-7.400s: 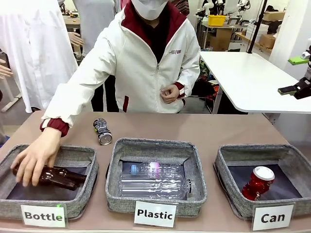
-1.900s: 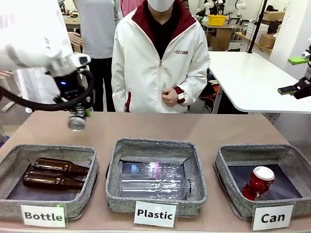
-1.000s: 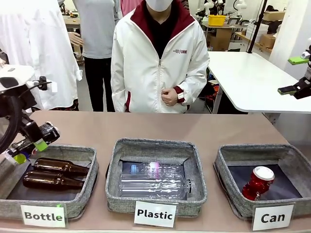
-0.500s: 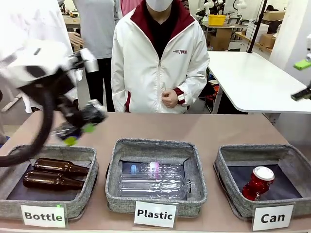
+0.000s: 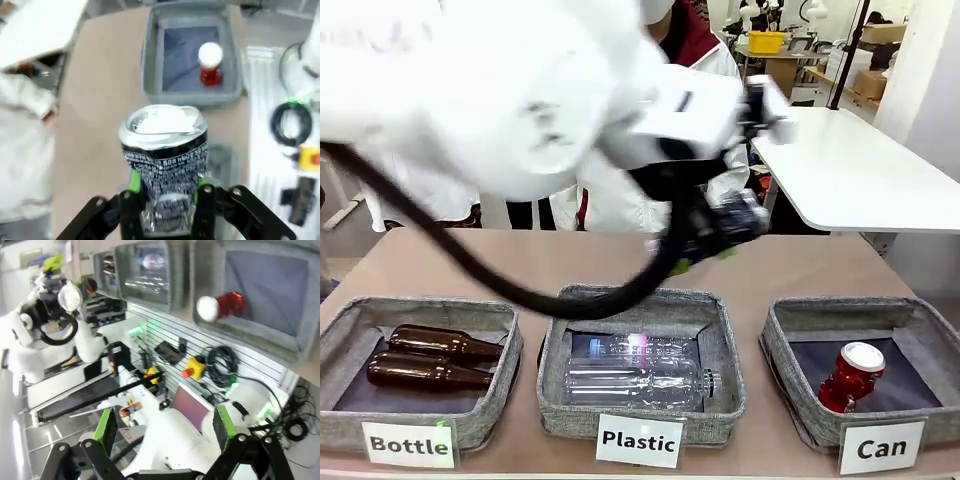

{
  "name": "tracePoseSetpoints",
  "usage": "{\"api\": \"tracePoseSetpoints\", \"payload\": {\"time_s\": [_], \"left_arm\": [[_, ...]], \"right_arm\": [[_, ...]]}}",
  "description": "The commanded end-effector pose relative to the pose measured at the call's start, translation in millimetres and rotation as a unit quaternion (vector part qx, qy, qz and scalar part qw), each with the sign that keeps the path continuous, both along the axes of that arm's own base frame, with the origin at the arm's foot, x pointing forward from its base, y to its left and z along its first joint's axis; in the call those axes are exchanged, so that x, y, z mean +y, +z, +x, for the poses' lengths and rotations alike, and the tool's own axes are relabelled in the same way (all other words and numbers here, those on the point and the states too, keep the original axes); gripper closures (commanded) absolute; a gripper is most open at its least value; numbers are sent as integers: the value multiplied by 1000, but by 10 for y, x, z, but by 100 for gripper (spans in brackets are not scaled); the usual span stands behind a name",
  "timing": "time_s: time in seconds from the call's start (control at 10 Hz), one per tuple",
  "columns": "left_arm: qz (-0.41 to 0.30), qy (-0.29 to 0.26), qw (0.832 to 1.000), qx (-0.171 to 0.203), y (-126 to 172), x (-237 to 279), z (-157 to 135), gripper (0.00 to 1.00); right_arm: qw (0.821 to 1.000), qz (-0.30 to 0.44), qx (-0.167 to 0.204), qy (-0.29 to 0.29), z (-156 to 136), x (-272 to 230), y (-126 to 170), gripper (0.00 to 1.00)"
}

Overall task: Sort the can waste into the basket.
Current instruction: Pick up the can waste from the table and place it in the right Fabric basket.

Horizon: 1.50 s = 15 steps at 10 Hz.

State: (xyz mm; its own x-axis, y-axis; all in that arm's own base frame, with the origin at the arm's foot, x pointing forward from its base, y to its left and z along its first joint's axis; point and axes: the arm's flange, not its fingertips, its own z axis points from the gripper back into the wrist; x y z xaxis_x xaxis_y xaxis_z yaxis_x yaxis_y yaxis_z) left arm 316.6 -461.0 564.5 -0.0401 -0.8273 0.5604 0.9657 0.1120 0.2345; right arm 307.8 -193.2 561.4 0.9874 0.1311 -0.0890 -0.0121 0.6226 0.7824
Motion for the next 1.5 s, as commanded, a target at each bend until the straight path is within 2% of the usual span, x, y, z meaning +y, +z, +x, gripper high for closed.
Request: {"api": "tracePoseSetpoints", "payload": {"time_s": [0.0,0.2,0.3,0.4,0.9,1.0,1.1,1.4], "left_arm": [[3,-86,996,3,128,-883,280,58],[12,-140,989,54,-35,-1741,358,58],[45,-154,985,70,-158,-2090,321,58],[70,-156,983,73,-256,-2287,331,58],[98,-140,981,88,-451,-2420,453,58],[105,-143,980,87,-431,-2421,477,19],[106,-144,980,91,-443,-2408,479,0],[105,-139,981,82,-429,-2389,456,0]], "right_arm": [[999,-17,-31,-12,-341,-192,-123,0],[995,4,-74,-61,-615,-450,-284,0],[999,-11,-25,-17,-399,-313,-53,0],[999,-11,-25,-17,-399,-313,-53,0],[999,-11,-25,-17,-399,-313,-53,0],[999,-11,-25,-17,-399,-313,-53,0],[999,-11,-25,-17,-399,-313,-53,0],[999,-11,-25,-17,-399,-313,-53,0]]}}
